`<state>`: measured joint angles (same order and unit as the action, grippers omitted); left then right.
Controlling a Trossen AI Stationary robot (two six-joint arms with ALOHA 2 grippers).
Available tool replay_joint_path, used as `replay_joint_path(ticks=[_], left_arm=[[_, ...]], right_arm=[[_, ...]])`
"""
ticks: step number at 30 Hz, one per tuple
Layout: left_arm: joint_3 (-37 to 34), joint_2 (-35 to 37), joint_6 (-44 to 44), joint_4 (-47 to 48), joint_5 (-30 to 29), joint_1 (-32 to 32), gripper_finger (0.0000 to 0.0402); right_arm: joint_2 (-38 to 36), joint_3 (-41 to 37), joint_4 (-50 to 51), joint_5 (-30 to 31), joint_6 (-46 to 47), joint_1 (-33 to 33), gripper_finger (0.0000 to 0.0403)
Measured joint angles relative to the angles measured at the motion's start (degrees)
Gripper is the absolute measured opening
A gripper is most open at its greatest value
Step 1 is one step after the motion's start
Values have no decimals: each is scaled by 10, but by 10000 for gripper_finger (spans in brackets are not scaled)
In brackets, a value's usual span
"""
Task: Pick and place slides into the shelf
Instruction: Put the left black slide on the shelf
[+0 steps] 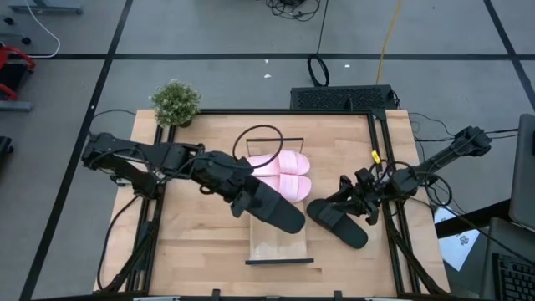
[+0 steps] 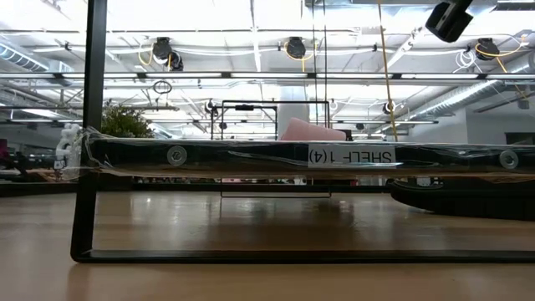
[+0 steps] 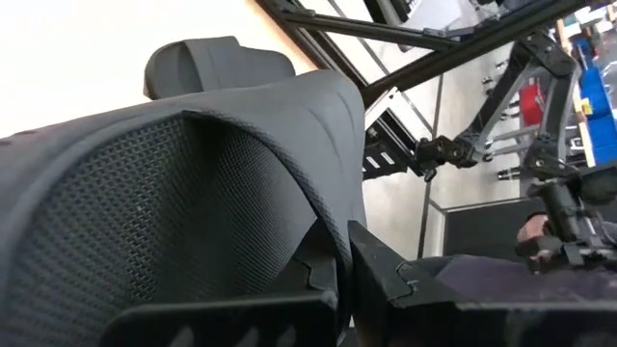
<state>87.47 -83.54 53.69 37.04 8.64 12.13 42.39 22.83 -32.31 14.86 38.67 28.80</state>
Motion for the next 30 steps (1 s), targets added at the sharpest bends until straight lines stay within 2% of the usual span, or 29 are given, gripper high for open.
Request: replay_joint_path(ticks=[4, 10, 15, 18, 22, 30], left_arm=[[3, -19, 23, -45, -10, -5, 0], [3, -33, 111, -104, -78, 13, 0], [3, -35, 209, -93, -160, 63, 0], [3, -35, 261, -82, -234, 93, 0], [4, -46, 325, -71, -307, 127, 0], [3, -118, 401, -67, -305, 153, 0]], right_arm=[[6, 0, 11, -2, 18, 0, 141], [6, 0, 25, -16, 27, 0, 141], [6, 0, 26, -29, -1, 0, 141], [6, 0, 39, -27, -26, 0, 141], [6, 0, 72, 7, -51, 0, 141], [-1, 0, 90, 94, -117, -2, 141]])
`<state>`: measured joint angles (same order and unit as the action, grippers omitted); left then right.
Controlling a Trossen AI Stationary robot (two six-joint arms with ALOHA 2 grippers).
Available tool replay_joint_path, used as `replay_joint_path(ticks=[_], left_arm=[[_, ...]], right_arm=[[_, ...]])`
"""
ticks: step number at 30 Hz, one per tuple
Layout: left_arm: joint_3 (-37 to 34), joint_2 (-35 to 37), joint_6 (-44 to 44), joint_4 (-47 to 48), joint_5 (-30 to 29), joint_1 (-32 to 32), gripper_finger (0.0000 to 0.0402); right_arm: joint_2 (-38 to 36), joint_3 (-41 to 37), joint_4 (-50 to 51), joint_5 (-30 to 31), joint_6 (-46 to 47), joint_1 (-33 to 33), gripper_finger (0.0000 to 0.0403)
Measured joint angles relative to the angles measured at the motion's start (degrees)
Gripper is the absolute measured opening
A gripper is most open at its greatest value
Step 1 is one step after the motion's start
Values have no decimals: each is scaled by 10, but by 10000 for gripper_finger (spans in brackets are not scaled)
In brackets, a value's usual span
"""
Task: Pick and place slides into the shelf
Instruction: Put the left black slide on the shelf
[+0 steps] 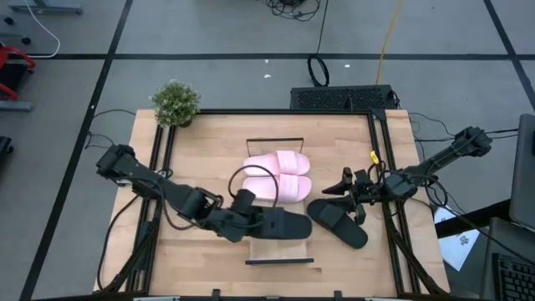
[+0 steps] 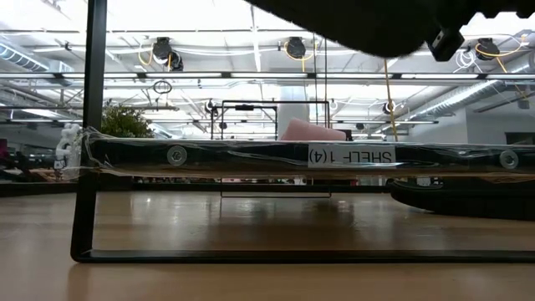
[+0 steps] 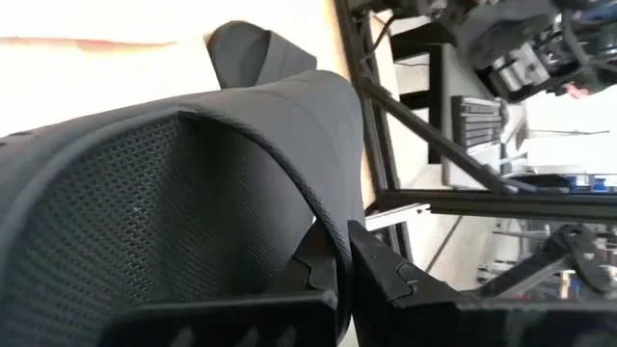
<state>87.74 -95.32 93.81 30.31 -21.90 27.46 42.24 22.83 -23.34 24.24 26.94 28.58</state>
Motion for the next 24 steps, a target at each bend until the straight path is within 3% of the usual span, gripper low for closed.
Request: replay_joint_path(ticks=[24], left_arm=[[0, -70, 89, 27, 29, 6, 0]], right_arm=[[-6, 0, 13, 0, -39, -9, 141]])
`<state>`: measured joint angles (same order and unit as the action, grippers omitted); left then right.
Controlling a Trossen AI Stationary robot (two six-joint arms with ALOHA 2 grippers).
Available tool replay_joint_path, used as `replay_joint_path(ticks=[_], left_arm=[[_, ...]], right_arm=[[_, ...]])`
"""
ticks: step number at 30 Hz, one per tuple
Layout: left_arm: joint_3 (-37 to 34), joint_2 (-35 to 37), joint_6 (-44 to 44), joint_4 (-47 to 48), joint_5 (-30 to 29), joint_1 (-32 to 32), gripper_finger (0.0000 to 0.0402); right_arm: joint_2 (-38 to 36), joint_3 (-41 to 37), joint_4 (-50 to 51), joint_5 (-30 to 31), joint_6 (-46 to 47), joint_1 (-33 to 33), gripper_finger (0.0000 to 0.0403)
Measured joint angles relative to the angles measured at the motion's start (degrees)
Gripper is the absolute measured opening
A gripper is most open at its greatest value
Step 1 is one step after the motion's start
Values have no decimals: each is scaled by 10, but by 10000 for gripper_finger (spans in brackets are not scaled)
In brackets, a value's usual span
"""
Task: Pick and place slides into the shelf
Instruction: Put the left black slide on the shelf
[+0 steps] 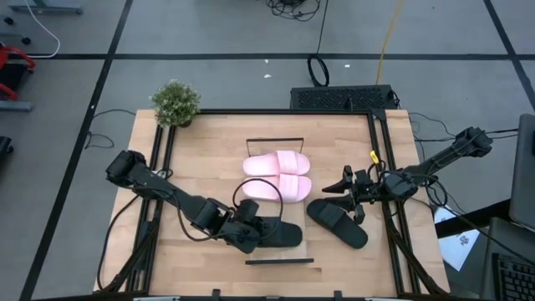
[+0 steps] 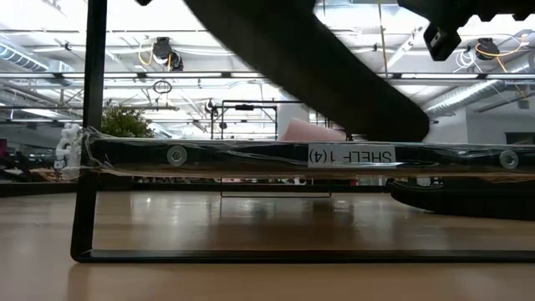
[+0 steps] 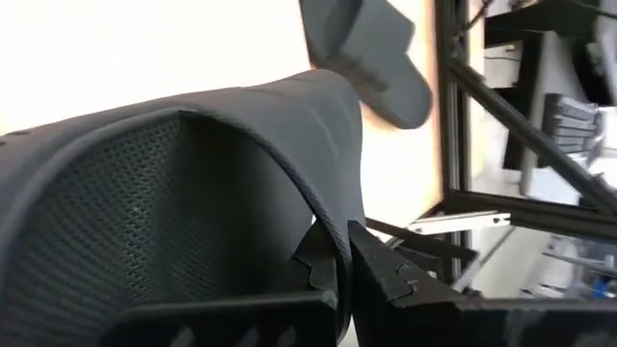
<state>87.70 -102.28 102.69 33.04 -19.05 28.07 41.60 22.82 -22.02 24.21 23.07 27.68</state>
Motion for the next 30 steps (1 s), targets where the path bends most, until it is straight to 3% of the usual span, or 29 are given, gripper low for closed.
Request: replay_joint_path(ticks=[15, 23, 30], left_arm=[[-13, -5, -14, -75, -28, 2, 0], [-100, -5, 0, -228, -20, 2, 0], [-133, -5, 21, -253, 5, 9, 0]], right_arm=[[0, 0, 13, 0, -14, 0, 141], [0, 0, 14, 0, -15, 0, 141], [0, 0, 13, 0, -13, 0, 141]])
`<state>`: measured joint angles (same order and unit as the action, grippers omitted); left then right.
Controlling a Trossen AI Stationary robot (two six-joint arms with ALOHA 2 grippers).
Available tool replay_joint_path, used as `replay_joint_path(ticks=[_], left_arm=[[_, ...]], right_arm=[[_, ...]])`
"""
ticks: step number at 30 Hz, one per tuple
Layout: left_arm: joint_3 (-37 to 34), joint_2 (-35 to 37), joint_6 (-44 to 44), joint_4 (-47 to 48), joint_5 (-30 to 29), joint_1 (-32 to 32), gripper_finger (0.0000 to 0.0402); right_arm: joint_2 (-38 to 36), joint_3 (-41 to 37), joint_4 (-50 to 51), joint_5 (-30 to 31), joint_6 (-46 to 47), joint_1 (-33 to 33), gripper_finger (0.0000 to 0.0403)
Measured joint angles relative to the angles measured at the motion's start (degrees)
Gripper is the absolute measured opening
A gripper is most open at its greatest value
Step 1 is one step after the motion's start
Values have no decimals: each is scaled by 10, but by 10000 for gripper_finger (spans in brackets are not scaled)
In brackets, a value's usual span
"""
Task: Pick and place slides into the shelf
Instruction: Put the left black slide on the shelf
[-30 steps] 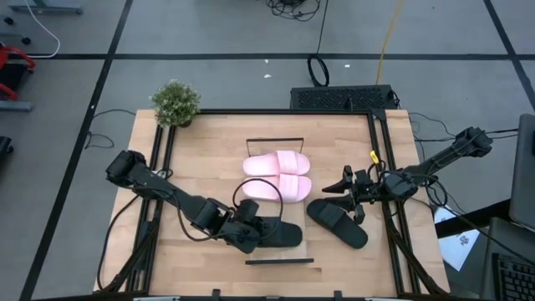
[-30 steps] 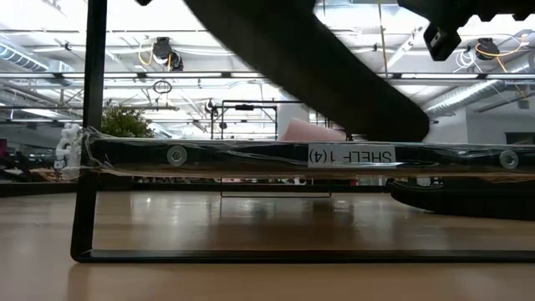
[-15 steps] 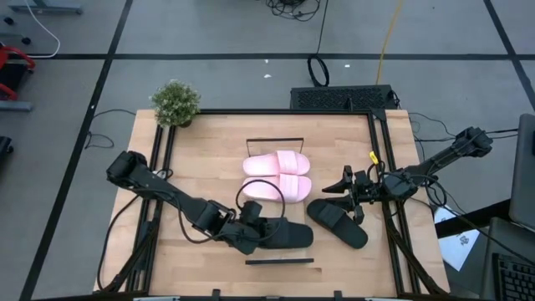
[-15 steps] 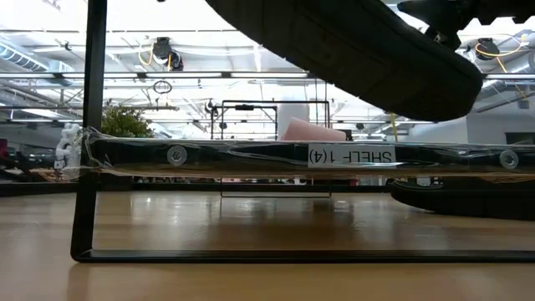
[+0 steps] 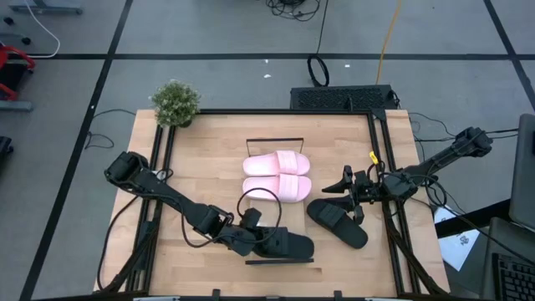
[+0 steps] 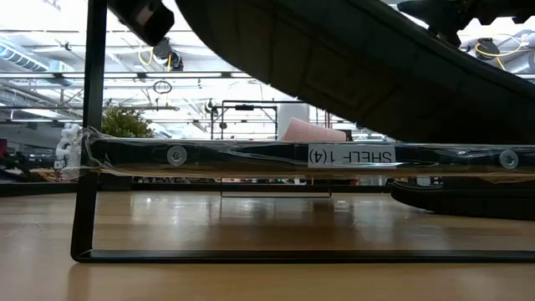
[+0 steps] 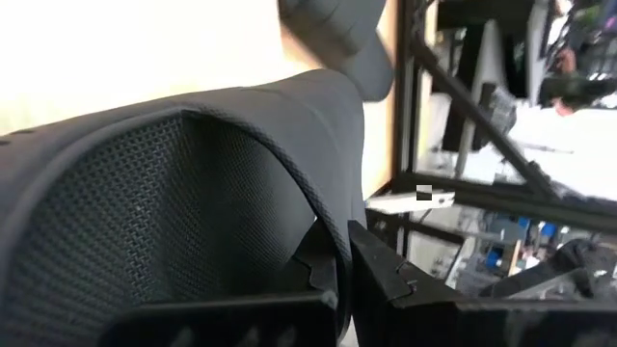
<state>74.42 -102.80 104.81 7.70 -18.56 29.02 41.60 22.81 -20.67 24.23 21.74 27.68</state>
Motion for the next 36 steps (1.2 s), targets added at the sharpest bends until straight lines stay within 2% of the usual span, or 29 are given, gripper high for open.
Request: replay_joint_path(ticks=[6, 25, 31, 36], left_arm=[[-2, 0, -6, 1, 20, 1, 0], [-2, 0, -6, 27, 38, 14, 0], [-2, 0, -18, 32, 70, 14, 20], [-2, 0, -25, 33, 74, 14, 39]], right_arm=[[0, 0, -1, 16, 0, 0, 141], [0, 0, -5, 15, 0, 0, 141], [0, 0, -5, 15, 0, 0, 141], [0, 0, -5, 15, 0, 0, 141]])
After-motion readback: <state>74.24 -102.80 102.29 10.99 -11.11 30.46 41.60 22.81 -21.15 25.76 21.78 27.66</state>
